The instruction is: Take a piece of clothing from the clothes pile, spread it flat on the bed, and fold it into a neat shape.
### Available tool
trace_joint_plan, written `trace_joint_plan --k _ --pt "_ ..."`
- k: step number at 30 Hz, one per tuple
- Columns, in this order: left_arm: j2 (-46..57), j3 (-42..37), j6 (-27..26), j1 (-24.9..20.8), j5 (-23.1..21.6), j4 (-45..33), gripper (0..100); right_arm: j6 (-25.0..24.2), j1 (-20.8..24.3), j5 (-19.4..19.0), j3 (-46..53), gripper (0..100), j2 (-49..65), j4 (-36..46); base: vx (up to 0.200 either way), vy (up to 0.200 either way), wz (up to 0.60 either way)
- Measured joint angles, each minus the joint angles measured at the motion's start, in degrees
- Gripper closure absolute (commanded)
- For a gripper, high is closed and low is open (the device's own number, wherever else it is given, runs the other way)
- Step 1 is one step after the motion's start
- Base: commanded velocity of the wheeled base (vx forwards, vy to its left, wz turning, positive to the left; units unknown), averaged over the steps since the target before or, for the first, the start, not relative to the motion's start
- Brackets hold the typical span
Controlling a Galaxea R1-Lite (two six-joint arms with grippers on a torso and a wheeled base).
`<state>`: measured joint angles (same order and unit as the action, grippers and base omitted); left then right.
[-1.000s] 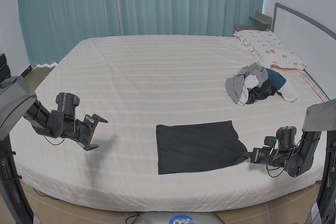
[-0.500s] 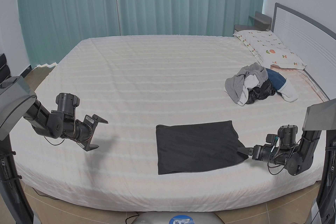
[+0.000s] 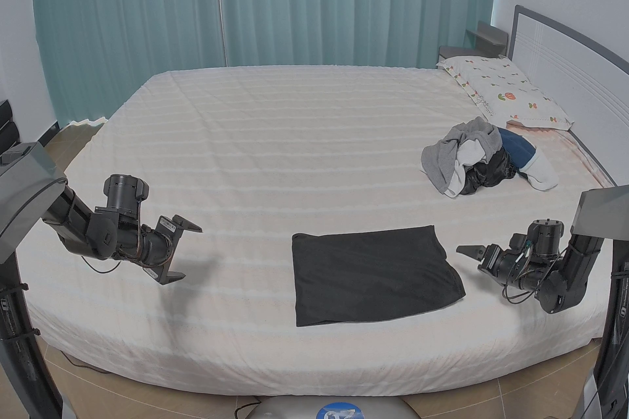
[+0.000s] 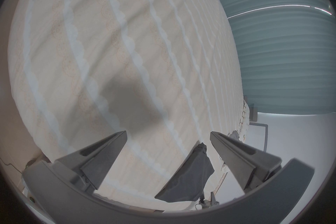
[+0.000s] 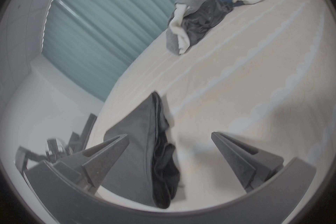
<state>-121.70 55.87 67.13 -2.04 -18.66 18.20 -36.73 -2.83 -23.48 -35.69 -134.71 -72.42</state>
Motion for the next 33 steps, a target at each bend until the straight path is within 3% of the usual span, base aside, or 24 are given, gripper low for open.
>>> trace_joint_plan --k 4,22,33 --pt "0.3 -1.0 -0.1 -1.7 0.0 0.1 0 -2.7 -1.8 -0.3 -2.9 0 -1.1 0.5 0.0 -0.2 0.0" --pt "0.7 -1.5 -0.2 -3.5 0.0 -0.2 0 -3.1 -2.2 -0.3 -4.3 0 -3.3 0.5 0.0 0.0 0.0" --pt "0.7 -1.5 -0.2 -5.8 0.1 -0.5 0 -3.2 -2.0 -0.4 -4.3 0 -3.5 0.5 0.0 -0.2 0.0"
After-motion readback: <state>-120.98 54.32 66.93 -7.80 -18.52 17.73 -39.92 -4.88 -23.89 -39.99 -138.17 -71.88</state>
